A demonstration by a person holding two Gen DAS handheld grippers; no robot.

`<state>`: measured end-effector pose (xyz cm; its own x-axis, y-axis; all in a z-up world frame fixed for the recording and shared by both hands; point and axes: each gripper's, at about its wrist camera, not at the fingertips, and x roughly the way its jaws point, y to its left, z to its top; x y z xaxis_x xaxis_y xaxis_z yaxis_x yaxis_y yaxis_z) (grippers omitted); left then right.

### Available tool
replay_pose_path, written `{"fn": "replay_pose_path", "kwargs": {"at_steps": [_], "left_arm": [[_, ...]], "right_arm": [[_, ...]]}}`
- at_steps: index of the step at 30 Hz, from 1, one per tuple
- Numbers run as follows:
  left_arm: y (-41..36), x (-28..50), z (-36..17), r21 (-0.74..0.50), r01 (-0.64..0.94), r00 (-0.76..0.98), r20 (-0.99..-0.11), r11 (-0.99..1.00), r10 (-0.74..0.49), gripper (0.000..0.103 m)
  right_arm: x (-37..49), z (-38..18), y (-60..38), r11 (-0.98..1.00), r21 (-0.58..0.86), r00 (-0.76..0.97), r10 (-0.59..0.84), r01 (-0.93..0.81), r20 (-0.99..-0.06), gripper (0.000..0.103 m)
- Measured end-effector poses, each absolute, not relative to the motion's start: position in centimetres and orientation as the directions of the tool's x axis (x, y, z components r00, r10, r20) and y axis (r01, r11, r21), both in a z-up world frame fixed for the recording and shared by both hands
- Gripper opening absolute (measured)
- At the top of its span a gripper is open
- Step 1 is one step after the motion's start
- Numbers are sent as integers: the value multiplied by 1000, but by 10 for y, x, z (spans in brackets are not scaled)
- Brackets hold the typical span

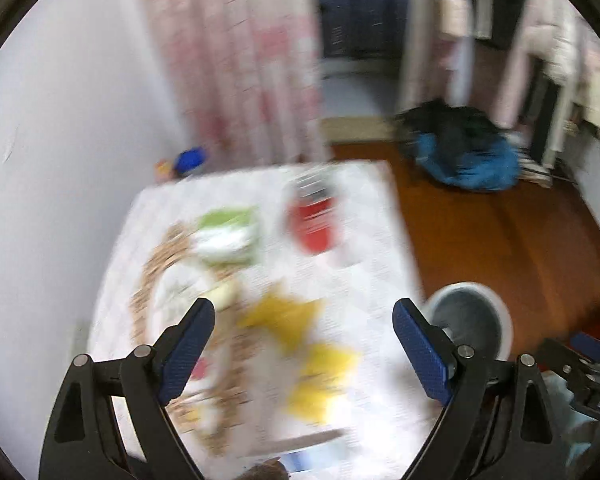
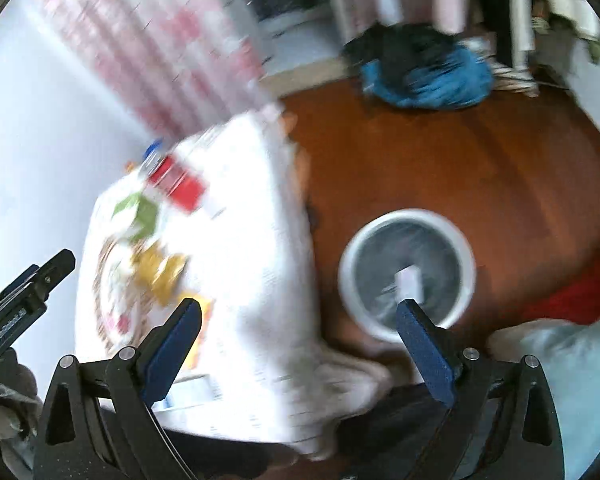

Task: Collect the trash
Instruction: 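Grasp the yellow HAOMAO box with the right tool while the left tool grasps a paper wrapper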

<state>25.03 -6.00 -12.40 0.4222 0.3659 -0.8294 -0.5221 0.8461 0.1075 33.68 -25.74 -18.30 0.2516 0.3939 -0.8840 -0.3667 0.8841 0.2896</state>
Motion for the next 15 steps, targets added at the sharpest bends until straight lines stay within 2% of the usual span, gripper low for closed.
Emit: {"fn": "replay_pose_path", "kwargs": {"at_steps": [7, 15], "left_arm": [[30, 158, -201, 187, -702, 191, -880, 687, 434, 91], [62, 107, -253, 136, -763, 129, -926, 632, 354, 91]], "right_arm": [[289, -261, -128, 853, 286, 83, 355, -437, -931, 99], [270, -328, -64, 869, 173, 14, 203, -463, -979, 98]]}}
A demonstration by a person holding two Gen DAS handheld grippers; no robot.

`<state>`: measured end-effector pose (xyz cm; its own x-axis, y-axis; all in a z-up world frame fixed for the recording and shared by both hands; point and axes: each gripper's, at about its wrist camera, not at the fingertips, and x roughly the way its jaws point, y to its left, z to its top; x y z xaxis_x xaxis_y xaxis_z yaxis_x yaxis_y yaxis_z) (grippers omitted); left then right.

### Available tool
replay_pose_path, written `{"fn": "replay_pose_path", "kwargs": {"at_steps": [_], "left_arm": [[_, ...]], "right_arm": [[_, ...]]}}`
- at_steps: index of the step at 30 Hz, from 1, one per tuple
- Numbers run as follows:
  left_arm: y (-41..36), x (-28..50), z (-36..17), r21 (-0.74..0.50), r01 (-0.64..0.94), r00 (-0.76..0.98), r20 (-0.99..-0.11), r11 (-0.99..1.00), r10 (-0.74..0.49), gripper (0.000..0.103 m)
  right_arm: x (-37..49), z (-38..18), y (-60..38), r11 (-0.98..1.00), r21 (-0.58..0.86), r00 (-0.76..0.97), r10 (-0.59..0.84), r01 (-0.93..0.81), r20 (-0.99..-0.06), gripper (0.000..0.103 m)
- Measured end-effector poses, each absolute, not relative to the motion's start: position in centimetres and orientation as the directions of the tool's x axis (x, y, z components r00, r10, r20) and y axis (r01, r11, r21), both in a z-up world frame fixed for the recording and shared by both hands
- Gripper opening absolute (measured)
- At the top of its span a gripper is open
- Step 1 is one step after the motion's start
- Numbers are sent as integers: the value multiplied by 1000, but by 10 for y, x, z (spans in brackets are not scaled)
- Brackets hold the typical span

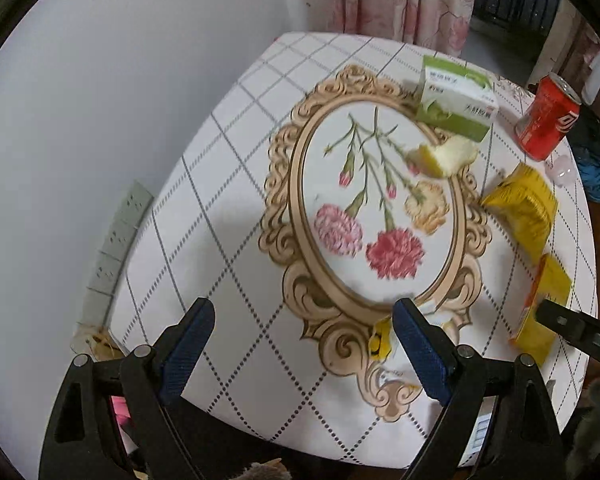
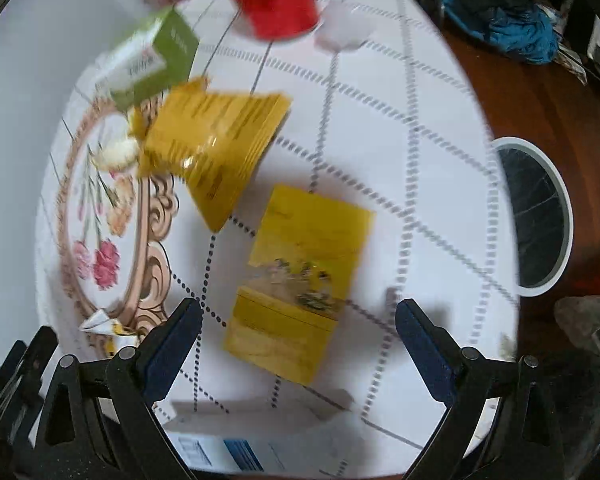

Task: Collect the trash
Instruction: 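Grasp the yellow HAOMAO box with the right tool while the left tool grasps a paper wrapper, then carry both items over the white bin and open both tools to drop them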

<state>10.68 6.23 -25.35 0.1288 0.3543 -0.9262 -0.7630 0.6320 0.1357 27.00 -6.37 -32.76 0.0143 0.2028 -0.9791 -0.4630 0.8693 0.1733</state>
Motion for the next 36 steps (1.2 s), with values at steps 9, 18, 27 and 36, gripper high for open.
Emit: {"fn": "replay_pose_path", "kwargs": {"at_steps": [9, 18, 27, 36], "left_arm": [[57, 113, -277, -12, -738, 190, -963, 674, 191, 91], [48, 140, -309, -15, -685, 188, -970, 728, 156, 84], [47, 141, -304, 29, -684, 207, -950, 729, 232, 45], [37, 142, -298, 75, -667, 208, -937, 741, 282, 45]], "right_arm": [[259, -325, -77, 822, 40, 90, 111, -568, -990, 64], [258, -329, -105, 825, 19, 93, 87, -564, -992, 66], [268, -327, -99, 839, 11, 129, 97, -545, -987, 66], [261, -320, -105, 828, 44, 149, 153, -560, -977, 63]]}}
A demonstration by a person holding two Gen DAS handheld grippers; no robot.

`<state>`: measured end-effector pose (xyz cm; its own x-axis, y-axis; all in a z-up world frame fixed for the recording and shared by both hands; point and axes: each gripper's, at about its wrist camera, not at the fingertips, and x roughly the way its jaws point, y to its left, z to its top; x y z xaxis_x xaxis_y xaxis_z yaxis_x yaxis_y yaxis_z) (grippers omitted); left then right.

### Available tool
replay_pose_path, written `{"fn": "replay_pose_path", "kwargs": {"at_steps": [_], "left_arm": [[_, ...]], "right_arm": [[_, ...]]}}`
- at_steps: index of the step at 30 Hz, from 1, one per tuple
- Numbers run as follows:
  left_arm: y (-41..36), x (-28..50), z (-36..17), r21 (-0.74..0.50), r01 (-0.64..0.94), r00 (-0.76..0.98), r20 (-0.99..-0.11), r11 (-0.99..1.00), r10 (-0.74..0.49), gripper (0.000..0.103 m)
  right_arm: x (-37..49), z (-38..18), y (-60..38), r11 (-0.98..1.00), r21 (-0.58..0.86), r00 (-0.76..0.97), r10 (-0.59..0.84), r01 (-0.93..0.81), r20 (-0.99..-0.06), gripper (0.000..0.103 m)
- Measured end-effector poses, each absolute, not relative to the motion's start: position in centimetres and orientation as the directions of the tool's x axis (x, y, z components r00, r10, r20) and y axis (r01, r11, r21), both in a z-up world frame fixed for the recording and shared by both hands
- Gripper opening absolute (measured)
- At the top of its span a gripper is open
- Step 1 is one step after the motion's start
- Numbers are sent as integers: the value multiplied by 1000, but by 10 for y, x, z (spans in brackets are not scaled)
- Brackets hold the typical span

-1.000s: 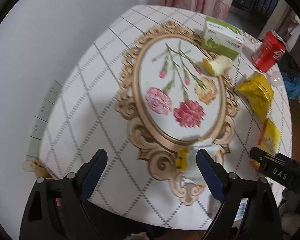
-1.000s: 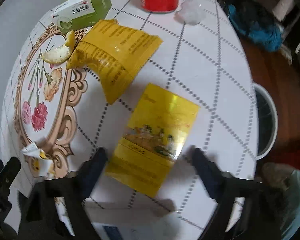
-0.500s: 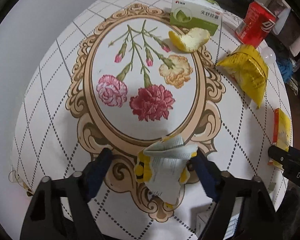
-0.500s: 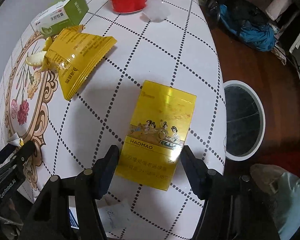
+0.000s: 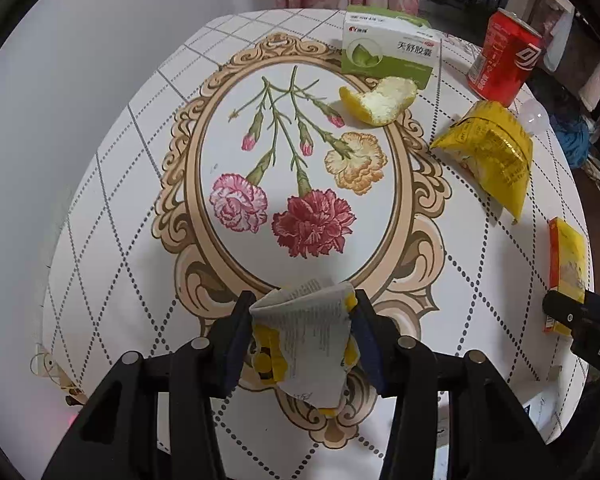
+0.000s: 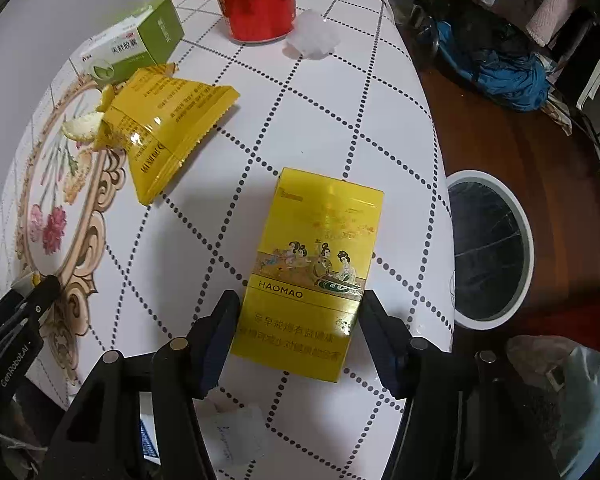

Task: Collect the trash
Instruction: 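Carry both items over the white bin and open both tools to drop them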

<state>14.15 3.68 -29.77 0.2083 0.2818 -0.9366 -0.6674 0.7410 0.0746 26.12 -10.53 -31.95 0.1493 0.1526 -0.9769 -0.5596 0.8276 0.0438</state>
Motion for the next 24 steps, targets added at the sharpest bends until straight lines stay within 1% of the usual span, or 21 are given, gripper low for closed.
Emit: {"fn": "replay_pose_path", "kwargs": {"at_steps": [4, 9, 13, 19, 24], "left_arm": [[30, 140, -277, 85, -660, 236, -920, 747, 314, 45], [14, 148, -230, 110, -645, 307, -869, 756, 388, 45], [7, 161, -195, 102, -627, 377, -828, 773, 415, 45], [-22, 200, -154, 55, -563, 482, -789, 825, 381, 45], [-60, 251, -144, 14, -475, 543, -782, 880, 305, 45]], "right_arm": [[258, -300, -109, 819, 69, 183, 208, -569, -961, 63], [257, -263, -115, 806, 63, 272, 271, -588, -923, 63], [267, -231, -131, 812, 75, 327, 315, -578, -891, 63], [300, -191, -175, 837, 109, 382, 355, -536, -853, 62], [334, -182, -225, 871, 120, 409, 340, -475, -846, 62]]}}
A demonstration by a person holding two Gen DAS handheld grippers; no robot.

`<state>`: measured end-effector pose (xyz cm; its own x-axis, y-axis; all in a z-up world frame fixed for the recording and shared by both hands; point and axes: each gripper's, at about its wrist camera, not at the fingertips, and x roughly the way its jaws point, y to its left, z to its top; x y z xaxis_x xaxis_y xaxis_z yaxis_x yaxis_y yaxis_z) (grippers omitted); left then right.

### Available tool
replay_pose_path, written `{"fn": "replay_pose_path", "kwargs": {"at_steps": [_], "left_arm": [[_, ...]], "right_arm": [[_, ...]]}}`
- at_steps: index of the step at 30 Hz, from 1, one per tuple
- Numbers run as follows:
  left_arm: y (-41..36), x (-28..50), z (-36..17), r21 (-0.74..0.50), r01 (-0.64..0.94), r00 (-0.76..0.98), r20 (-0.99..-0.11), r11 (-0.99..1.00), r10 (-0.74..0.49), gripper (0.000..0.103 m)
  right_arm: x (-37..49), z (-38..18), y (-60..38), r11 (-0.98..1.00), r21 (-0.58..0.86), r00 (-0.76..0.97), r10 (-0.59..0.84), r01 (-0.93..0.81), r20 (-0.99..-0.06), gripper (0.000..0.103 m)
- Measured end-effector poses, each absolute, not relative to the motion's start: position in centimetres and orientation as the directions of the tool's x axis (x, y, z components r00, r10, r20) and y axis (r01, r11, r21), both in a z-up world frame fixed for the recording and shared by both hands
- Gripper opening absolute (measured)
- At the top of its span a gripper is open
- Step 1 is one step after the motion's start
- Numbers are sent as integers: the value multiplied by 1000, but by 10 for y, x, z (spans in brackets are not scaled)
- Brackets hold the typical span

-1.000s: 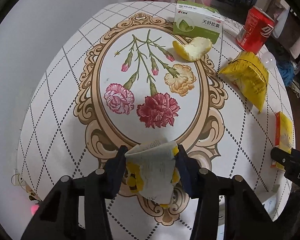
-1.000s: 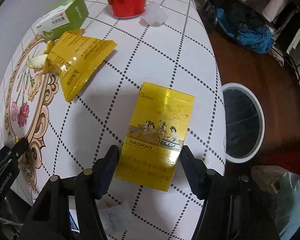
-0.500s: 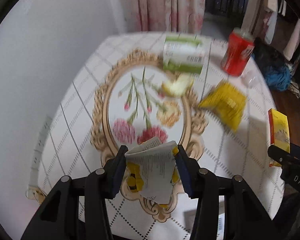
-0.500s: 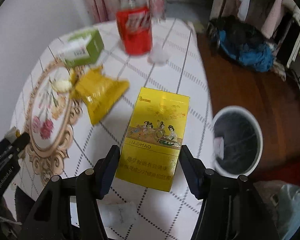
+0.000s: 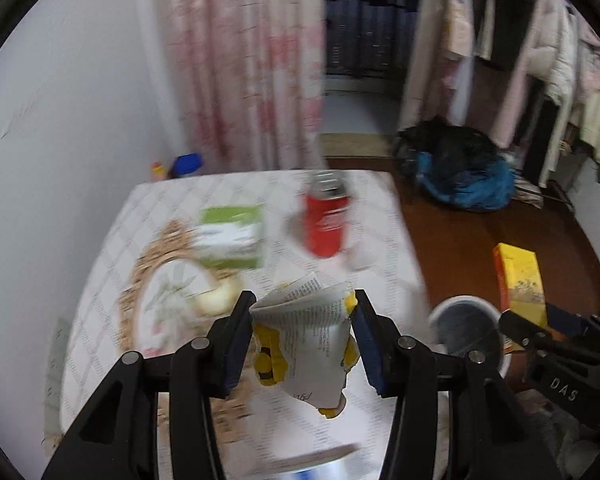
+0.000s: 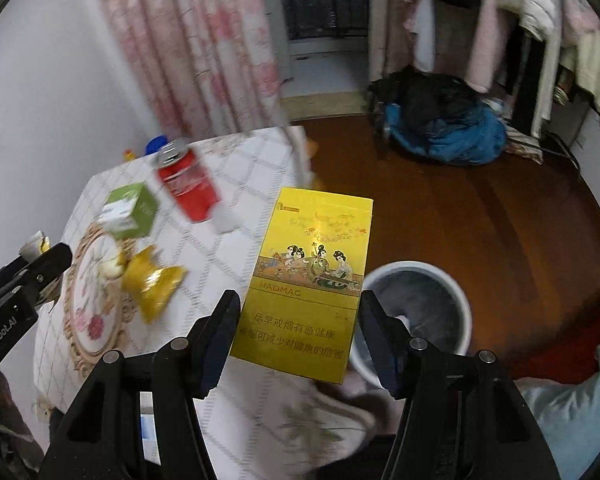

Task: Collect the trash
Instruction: 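Carry both items over the white bin and open both tools to drop them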

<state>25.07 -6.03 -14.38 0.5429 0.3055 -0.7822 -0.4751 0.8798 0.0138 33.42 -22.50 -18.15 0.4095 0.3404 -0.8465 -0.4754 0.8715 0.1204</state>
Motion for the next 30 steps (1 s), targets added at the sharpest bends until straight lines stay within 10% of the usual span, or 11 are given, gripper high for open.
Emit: {"fn": "replay_pose_path", "kwargs": {"at_steps": [14, 23, 28, 30], "left_arm": [[-182, 422, -269, -268, -276, 353, -921, 923, -162, 45], [-213, 481, -358, -286, -293, 130, -957, 912, -258, 47], [-218, 481, -361, -218, -264, 111, -974, 939, -195, 99], [-218, 480, -360, -196, -253, 102, -979, 947, -175, 100]], "right_arm": [[460, -342, -394, 951, 249, 166, 280, -184, -946, 62], [498, -440, -421, 947, 310, 13, 312, -89, -950, 55], [505, -456, -416, 953, 294, -9, 294, -76, -956, 84], [504, -458, -416, 964, 252, -8, 253, -86, -967, 88]]}}
